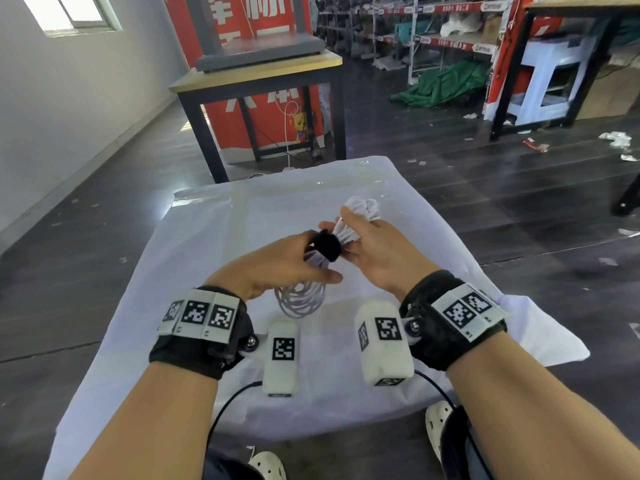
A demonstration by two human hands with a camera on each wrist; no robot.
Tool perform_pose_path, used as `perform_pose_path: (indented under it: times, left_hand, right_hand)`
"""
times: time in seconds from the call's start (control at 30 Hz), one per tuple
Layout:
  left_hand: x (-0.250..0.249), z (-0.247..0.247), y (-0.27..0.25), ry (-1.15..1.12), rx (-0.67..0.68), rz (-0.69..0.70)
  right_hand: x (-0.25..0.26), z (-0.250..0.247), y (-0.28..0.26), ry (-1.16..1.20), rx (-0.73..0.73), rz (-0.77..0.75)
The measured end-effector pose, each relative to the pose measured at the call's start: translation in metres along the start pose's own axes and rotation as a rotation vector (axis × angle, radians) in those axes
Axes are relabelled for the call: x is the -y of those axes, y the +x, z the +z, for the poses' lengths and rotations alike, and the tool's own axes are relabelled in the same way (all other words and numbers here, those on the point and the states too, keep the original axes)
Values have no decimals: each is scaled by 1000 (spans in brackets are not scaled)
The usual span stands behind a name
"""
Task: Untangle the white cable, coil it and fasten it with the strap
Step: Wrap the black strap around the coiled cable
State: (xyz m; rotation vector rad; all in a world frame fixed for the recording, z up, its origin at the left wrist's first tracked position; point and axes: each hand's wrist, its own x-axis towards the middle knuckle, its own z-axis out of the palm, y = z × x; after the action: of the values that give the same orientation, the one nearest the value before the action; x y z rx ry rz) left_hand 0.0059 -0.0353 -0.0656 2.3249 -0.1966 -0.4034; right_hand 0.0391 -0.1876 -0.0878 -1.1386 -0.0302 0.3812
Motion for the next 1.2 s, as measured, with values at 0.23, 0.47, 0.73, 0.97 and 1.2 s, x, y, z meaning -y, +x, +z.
perform_pose_path:
  times: [0.23,0.47,0.73,0.97,1.2]
  left_hand:
    - [4,7,5,374,-83,25]
    - [-5,4,-1,205,-68,55]
    - [12,-8,2,-175,-231,-67]
    - [23,-30,-3,-334,-231,56]
    - [65,-58,-4,-486,-527,-88]
  right_hand:
    - [6,-8,6,369,-162,122]
    - [19,-10,1,529,-175,217]
    - [13,4,21,51,4,254]
    - [9,39,40,-154,7,297]
    - [9,58,80,-291,-125,191]
